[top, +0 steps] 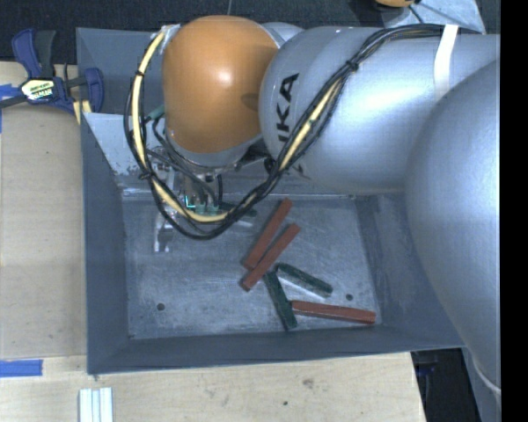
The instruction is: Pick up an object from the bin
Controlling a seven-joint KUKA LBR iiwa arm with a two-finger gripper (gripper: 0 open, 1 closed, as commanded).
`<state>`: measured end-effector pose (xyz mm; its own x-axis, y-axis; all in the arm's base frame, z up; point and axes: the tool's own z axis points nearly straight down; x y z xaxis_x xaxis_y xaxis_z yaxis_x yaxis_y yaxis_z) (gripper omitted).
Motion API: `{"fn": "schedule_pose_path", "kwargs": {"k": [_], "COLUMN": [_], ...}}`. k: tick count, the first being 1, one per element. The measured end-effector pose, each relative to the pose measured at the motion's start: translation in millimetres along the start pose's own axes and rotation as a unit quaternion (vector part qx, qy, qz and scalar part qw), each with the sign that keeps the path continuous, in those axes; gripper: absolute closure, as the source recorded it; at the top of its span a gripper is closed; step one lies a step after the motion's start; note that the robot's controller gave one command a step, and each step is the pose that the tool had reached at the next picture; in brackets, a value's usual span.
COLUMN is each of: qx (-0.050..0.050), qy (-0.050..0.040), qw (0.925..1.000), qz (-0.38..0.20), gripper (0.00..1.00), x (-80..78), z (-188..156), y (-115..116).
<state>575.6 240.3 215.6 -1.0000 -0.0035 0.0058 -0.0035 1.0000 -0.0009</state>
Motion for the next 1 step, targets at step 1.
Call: {"fn": "schedule_pose_path", "kwargs": {"k": [1], "qx": [-0.001], "qy": [-0.0042], "qw": [1.0], "qz": [0.002], "gripper": [1.0], "x": [-2.1], "z": [-5.3], "y": [-1.4]}}
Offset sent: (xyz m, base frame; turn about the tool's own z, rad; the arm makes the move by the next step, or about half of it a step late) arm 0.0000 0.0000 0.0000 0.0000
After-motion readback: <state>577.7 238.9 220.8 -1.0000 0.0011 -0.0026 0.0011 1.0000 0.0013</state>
